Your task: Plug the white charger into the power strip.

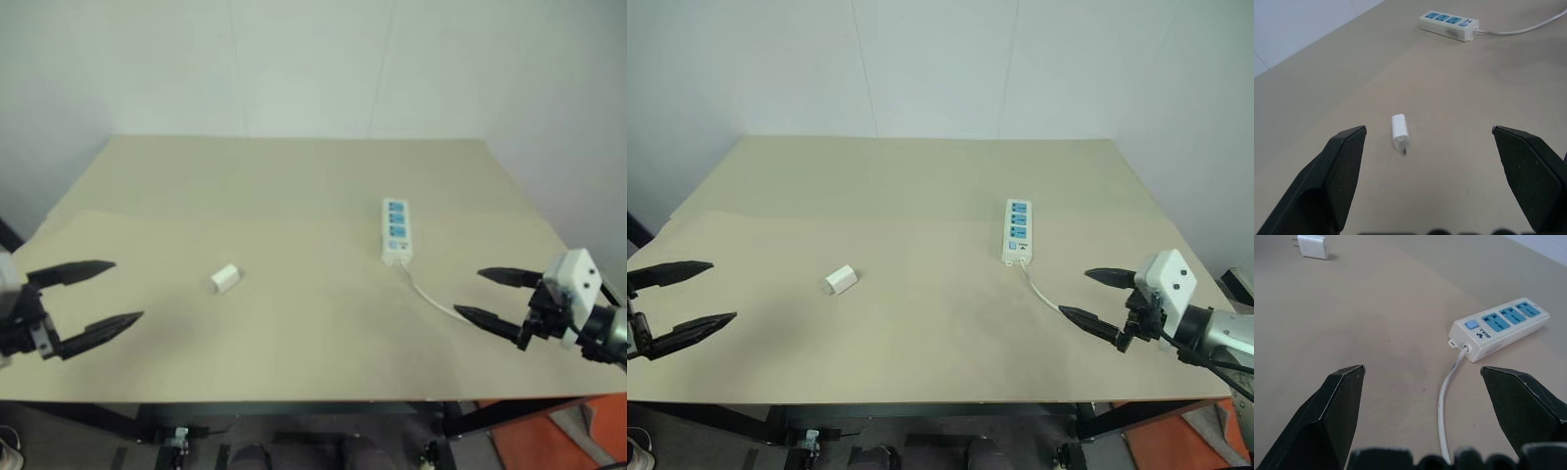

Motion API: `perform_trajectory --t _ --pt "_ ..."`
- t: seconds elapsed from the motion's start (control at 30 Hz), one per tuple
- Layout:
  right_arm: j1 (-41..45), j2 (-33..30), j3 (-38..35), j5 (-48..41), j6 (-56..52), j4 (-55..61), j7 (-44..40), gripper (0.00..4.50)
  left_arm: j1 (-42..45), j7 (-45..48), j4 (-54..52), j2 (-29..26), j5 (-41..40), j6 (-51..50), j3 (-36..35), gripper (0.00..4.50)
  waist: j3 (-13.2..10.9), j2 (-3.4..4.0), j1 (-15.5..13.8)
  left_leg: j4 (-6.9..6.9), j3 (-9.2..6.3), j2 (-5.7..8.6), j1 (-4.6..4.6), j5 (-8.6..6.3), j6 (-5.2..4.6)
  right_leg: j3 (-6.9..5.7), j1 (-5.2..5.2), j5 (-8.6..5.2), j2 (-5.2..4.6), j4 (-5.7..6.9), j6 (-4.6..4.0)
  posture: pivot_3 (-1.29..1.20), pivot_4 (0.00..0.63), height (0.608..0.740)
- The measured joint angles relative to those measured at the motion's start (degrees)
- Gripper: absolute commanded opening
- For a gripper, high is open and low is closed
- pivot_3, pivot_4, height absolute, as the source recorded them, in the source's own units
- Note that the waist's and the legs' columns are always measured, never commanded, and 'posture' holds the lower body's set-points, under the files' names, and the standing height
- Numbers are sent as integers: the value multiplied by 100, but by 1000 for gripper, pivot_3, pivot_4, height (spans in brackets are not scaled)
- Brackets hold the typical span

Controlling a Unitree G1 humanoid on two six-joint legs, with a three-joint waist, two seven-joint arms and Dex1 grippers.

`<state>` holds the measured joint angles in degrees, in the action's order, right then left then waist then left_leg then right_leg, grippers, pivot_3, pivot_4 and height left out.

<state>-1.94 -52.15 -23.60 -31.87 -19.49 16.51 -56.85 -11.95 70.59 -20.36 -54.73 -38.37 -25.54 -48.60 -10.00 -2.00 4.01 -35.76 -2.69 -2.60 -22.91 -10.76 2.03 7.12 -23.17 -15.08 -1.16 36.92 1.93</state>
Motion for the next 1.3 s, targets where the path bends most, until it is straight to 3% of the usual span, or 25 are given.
perform_trajectory --t 0.4,0.53,0.7,0.93,1.03,1.3 --pt "-58 28 -4 -64 -203 117 139 4477 81 -202 -216 -15 -136 -207 46 4500 0 0 0 -1 1 0 2 0 0 0 2 1 0 2 1 0 150 740" --pt "298 321 429 233 -388 186 762 4477 151 -252 -274 -15 -170 -215 146 4500 1 -2 10 -2 1 -2 5 0 0 0 0 2 2 5 1 0 150 740" --pt "969 1173 1443 859 -939 49 1909 4477 226 -298 -345 -18 -225 -221 254 4500 0 1 7 -1 2 0 2 0 0 2 -6 3 2 10 1 0 150 740" --pt "2169 2171 2317 1969 -1174 -1283 3277 4477 246 -353 -356 -17 -228 -222 279 4500 0 1 10 1 2 0 -2 0 0 -1 -9 18 2 9 27 0 150 740" --pt "2545 2389 2523 2265 -1185 -2008 3458 3862 233 -353 -357 -15 -227 -217 286 4500 0 2 14 7 2 -1 -3 0 0 -3 -11 19 2 9 28 0 150 740" --pt "2807 2498 2619 2380 -1084 -2454 3185 1088 0 -352 -363 96 -228 -208 268 4500 0 1 10 10 0 -2 -2 -1 -2 -6 -8 16 2 11 26 0 150 740"
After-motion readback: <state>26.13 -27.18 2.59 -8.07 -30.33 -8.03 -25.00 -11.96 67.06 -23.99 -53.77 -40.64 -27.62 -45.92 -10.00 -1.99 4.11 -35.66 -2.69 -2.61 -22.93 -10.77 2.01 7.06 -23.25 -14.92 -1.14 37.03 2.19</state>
